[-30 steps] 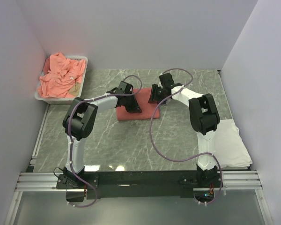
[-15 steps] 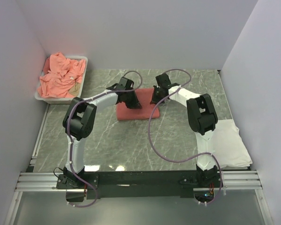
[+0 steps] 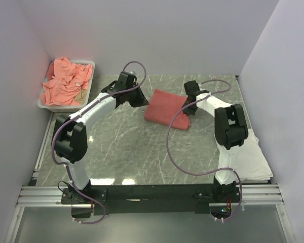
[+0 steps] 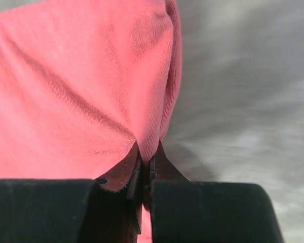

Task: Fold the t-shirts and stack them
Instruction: Neatly place the folded tshirt to the corner

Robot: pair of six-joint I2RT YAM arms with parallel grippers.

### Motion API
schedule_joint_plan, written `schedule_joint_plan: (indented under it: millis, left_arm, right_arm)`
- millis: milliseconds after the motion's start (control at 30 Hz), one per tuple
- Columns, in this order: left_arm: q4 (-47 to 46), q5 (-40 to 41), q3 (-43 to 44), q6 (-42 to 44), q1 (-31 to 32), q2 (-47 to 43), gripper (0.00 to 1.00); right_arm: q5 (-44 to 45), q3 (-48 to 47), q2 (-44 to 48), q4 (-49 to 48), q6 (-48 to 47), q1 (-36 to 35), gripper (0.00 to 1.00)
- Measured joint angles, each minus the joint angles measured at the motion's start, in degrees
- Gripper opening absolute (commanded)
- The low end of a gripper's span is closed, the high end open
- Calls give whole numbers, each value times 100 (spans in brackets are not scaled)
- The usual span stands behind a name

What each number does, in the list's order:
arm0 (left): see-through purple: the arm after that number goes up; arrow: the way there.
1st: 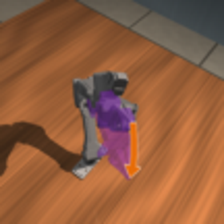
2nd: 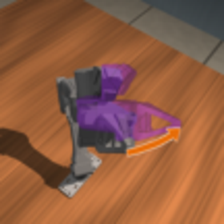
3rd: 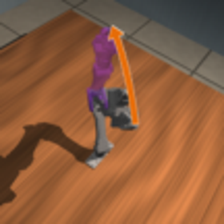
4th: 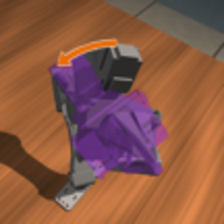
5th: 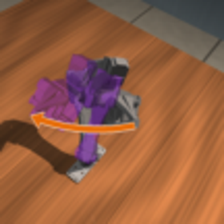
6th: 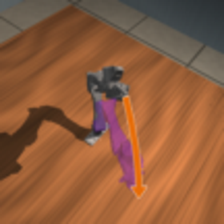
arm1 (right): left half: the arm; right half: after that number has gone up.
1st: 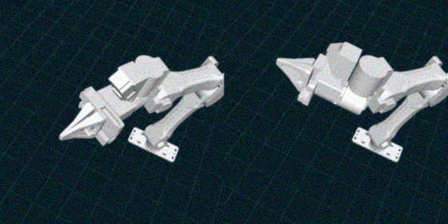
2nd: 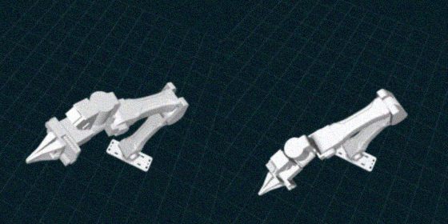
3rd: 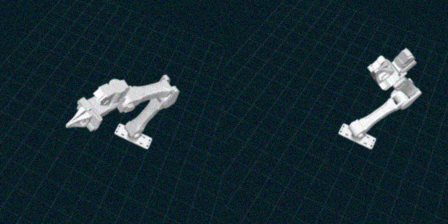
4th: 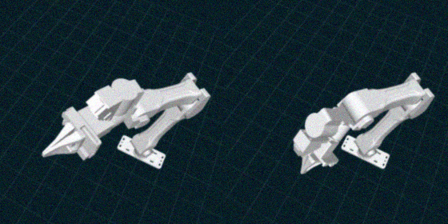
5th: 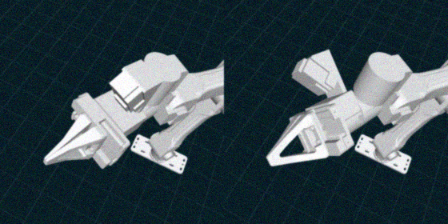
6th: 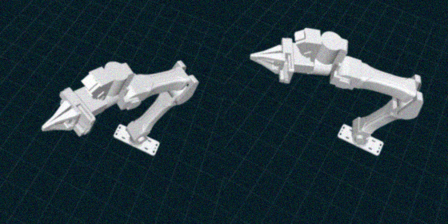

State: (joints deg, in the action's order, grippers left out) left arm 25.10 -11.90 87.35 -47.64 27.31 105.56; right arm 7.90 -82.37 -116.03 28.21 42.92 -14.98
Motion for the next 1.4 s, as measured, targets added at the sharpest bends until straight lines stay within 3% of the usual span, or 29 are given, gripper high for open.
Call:
schedule_joint_plan:
  millis: [267, 467, 767, 1067, 1400]
  left_arm:
    - [17, -44, -125, 46, 0, -376, 13]
    - [136, -162, -437, 140, 0, -568, 13]
    - [251, -391, -1259, 337, 0, -1884, 13]
    - [267, -654, -1928, 527, 0, -2385, 13]
    - [286, -741, -1989, 610, 0, -2420, 13]
  right_arm:
    - [1405, -326, 83, 1624, 990, 409, 0]
    - [1908, -358, 125, 2649, 1648, 796, 0]
    - [2374, -481, 608, 3814, 2142, 1657, 0]
    - [2577, -605, 1287, 4572, 2439, 2227, 0]
    - [2839, -688, 1834, 4769, 2426, 2636, 0]
